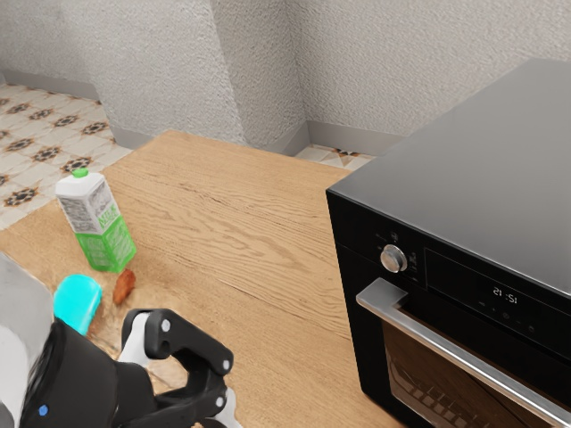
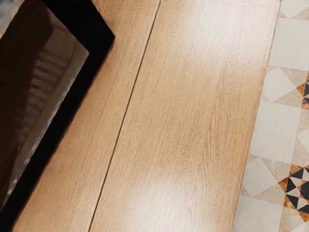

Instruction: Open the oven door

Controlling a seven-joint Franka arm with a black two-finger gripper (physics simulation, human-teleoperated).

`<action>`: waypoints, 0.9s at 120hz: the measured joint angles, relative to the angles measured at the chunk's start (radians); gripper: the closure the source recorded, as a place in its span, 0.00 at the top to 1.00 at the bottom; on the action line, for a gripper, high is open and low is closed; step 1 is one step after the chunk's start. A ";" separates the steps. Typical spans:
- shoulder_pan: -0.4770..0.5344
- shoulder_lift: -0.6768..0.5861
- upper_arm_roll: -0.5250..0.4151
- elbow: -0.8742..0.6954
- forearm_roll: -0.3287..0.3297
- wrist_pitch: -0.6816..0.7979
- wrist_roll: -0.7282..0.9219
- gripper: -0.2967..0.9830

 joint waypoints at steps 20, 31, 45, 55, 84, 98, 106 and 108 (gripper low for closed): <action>-0.019 0.221 -0.049 0.081 0.036 0.175 0.234 0.77; -0.019 0.271 -0.007 0.089 0.084 0.227 0.303 0.77; -0.019 0.284 0.019 0.087 0.120 0.266 0.364 0.77; -0.019 0.265 0.052 0.047 0.132 0.283 0.398 0.77; -0.019 0.317 0.117 0.034 0.138 0.324 0.474 0.77; -0.019 0.347 0.124 0.020 0.142 0.345 0.500 0.77; -0.018 0.345 0.130 -0.006 0.144 0.367 0.514 0.77; -0.019 0.344 0.131 -0.010 0.144 0.373 0.517 0.77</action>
